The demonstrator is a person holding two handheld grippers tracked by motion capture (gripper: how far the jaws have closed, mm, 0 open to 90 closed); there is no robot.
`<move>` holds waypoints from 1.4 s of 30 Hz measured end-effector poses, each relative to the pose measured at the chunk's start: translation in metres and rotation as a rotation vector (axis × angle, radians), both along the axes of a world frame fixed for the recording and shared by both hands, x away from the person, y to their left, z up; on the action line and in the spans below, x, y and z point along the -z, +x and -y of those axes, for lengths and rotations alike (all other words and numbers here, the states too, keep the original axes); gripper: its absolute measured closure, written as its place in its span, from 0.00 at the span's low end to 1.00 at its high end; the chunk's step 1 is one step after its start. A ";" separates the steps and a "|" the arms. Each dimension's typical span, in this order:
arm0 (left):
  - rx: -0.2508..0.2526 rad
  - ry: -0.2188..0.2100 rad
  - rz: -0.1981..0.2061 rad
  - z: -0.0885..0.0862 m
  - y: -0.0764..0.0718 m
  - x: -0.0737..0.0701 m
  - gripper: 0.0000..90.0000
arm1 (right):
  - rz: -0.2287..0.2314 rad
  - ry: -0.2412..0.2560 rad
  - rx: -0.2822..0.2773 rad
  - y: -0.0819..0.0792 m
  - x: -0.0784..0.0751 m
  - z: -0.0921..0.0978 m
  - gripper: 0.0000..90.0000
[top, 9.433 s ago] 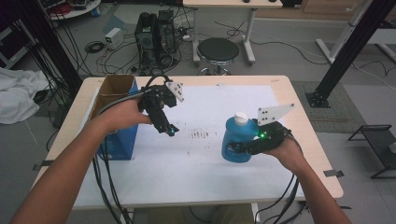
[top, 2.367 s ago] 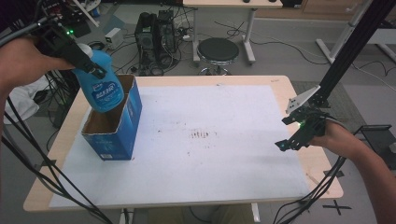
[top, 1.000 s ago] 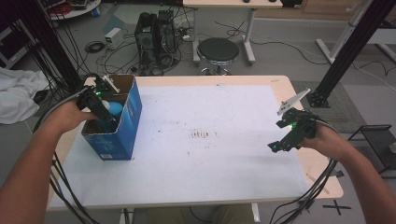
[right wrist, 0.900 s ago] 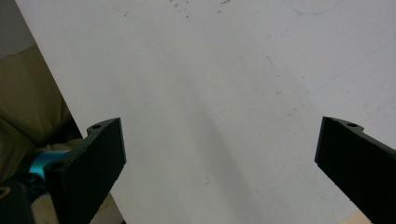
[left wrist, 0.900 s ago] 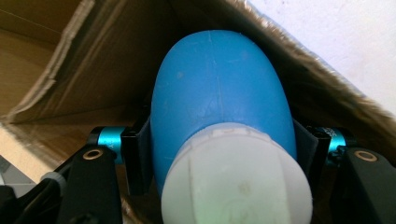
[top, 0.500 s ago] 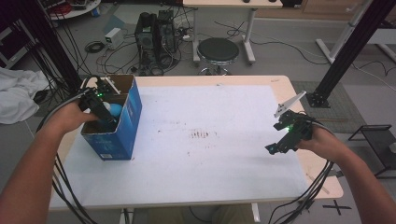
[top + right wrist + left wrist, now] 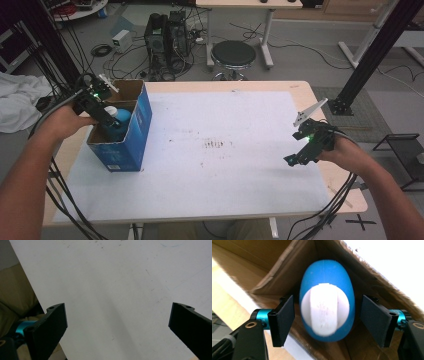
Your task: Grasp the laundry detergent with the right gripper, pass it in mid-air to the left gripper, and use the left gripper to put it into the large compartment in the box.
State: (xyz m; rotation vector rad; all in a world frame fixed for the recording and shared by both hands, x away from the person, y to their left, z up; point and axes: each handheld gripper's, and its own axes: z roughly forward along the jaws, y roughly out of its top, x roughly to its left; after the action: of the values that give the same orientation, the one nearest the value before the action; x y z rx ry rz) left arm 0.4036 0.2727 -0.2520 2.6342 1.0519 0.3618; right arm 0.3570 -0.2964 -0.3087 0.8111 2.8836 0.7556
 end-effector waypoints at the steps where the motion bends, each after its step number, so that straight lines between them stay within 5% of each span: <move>1: -0.007 -0.009 0.001 0.000 -0.002 -0.003 0.32 | -0.004 -0.001 0.000 0.000 0.000 0.000 0.01; 10: -0.017 -0.066 0.065 -0.001 -0.014 -0.029 0.31 | 0.013 0.008 -0.004 -0.004 -0.006 0.002 0.01; 12: -0.022 -0.061 0.078 0.001 -0.017 -0.035 0.24 | 0.020 0.013 0.000 -0.005 -0.006 0.003 0.01; 24: 0.135 -0.123 0.110 0.039 -0.030 -0.073 0.24 | 0.030 0.014 -0.005 -0.007 -0.010 0.001 0.01; 29: 0.181 -0.122 0.097 0.061 -0.027 -0.072 0.24 | 0.036 0.013 -0.011 -0.009 -0.011 0.000 0.01; 32: 0.260 -0.114 0.082 0.074 -0.025 -0.069 0.24 | 0.041 0.017 -0.019 -0.009 -0.012 0.000 0.01; 42: 0.395 -0.085 0.040 0.126 -0.012 -0.057 0.24 | 0.049 0.018 -0.015 -0.011 -0.016 -0.004 0.01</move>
State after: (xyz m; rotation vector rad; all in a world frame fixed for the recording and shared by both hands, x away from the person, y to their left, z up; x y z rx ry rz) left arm 0.3914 0.1465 -0.1950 2.6617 0.5022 0.2724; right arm 0.3465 -0.2921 -0.2928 0.7624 2.8470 0.7930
